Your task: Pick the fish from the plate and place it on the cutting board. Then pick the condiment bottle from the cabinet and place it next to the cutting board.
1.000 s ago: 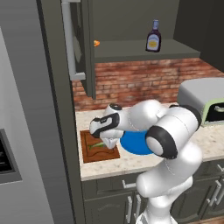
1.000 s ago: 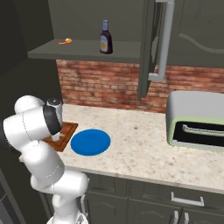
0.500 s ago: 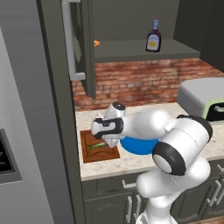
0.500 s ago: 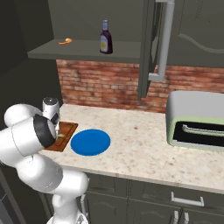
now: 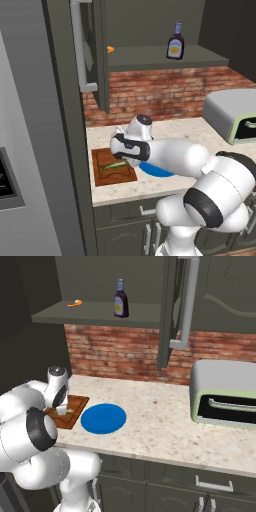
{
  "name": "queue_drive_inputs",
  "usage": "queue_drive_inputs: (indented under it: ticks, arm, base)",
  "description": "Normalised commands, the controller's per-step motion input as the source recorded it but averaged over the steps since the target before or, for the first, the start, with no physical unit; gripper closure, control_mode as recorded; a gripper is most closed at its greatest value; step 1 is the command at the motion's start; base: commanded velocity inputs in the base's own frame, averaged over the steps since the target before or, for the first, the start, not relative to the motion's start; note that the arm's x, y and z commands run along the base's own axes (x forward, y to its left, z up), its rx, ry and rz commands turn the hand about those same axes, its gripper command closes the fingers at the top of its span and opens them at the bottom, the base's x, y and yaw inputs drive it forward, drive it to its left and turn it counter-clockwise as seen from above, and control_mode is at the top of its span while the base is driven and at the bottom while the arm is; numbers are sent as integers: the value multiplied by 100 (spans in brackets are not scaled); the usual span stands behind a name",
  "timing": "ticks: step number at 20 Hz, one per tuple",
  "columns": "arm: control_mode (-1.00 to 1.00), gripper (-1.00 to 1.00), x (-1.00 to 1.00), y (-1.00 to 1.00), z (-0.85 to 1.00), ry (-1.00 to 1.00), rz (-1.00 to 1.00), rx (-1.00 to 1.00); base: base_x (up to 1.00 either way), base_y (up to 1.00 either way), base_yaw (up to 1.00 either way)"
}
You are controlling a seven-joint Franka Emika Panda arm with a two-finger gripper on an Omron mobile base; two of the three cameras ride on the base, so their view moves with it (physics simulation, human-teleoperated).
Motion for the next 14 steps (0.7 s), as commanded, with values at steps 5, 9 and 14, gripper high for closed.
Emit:
queue_drive_inputs:
  ticks: [5,9,14]
  arm:
    - [-100,-100,-15,-17,35,0,0,8]
    - [-100,-100,-8,-16,29,1,0,12]
    - [-100,-100,-9,-15,23,2,0,15]
  base:
    - [0,0,0]
    - [0,0,0]
    - [0,0,0]
